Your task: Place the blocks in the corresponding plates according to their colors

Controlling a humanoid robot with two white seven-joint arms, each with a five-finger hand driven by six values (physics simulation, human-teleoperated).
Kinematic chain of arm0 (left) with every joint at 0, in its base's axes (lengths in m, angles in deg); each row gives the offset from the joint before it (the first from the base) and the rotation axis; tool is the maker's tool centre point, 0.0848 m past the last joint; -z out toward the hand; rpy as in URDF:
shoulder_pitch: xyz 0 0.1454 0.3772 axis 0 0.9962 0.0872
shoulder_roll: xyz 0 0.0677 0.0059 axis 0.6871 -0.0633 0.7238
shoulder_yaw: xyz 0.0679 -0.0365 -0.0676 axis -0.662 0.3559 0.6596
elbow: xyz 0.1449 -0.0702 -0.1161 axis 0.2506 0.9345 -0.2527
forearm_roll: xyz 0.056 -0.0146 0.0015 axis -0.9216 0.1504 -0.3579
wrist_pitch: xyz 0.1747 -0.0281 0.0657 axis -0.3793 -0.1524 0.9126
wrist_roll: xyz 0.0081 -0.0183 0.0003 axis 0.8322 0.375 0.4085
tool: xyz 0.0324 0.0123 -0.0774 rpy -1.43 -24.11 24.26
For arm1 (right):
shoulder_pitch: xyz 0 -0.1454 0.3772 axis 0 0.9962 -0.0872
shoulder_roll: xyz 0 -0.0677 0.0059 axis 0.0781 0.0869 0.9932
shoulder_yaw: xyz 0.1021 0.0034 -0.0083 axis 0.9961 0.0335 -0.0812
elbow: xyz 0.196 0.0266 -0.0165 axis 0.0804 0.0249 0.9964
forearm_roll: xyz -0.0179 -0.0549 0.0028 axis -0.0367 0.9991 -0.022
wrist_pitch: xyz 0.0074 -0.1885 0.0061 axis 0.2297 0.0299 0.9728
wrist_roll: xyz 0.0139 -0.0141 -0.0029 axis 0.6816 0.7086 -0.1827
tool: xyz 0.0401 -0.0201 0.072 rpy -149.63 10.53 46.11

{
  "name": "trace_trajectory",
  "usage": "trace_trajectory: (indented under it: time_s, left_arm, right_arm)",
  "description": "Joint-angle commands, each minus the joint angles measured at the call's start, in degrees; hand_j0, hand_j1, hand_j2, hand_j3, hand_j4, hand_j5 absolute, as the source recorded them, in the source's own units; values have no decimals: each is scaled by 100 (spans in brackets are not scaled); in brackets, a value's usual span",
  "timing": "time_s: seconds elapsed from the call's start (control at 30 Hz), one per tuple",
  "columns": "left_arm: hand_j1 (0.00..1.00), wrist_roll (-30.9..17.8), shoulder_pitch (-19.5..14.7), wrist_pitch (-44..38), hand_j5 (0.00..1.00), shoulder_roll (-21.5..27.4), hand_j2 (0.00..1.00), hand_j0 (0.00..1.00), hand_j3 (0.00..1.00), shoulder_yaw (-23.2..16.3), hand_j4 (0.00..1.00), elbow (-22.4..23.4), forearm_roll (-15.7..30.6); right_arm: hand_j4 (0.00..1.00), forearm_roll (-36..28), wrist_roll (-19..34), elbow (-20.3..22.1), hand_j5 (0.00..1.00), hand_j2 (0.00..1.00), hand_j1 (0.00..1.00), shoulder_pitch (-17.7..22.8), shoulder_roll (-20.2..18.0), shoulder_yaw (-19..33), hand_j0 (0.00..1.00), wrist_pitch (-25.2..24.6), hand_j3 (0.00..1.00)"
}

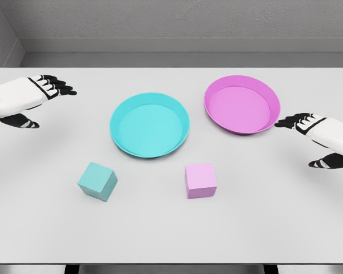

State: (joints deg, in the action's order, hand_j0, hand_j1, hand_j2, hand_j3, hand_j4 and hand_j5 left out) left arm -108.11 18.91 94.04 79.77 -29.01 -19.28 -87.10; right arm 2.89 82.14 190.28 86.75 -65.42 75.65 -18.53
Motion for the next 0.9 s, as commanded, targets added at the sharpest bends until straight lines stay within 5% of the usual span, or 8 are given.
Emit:
trace_trajectory:
  time_s: [0.0, 0.23, 0.37, 0.5, 0.7, 0.87]
  left_arm:
    - [100, 2, 0, -9, 100, 20, 100, 100, 100, 13, 100, -14, 5]
    - [100, 20, 202, -9, 100, 11, 100, 100, 100, -181, 100, -348, -118]
    - [100, 11, 193, -9, 100, -50, 100, 100, 100, -558, 100, -480, -135]
    - [100, 20, 193, -9, 100, 2, 100, 100, 100, -813, 100, -814, -820]
    - [100, 20, 352, -9, 100, 213, 100, 100, 100, -901, 100, -1227, -1023]
    - [100, 20, 475, -9, 100, 231, 100, 100, 100, -989, 100, -1456, -1023]
  right_arm:
    - [100, -22, -3, 2, 100, 100, 100, 0, -9, 7, 100, 2, 100]
    - [100, -22, 76, 11, 100, 100, 100, -351, 87, 7, 100, -7, 100]
    - [100, -22, 1051, 11, 100, 100, 100, -887, 184, -133, 100, 2, 100]
    - [100, -22, 2082, 11, 100, 100, 100, -2302, 667, -1548, 100, 11, 100]
    - [100, -48, 2082, 2, 100, 100, 100, -3559, 1327, -3043, 100, 178, 100]
    - [100, -49, 2082, 2, 100, 100, 100, -4008, 1485, -3166, 100, 231, 100]
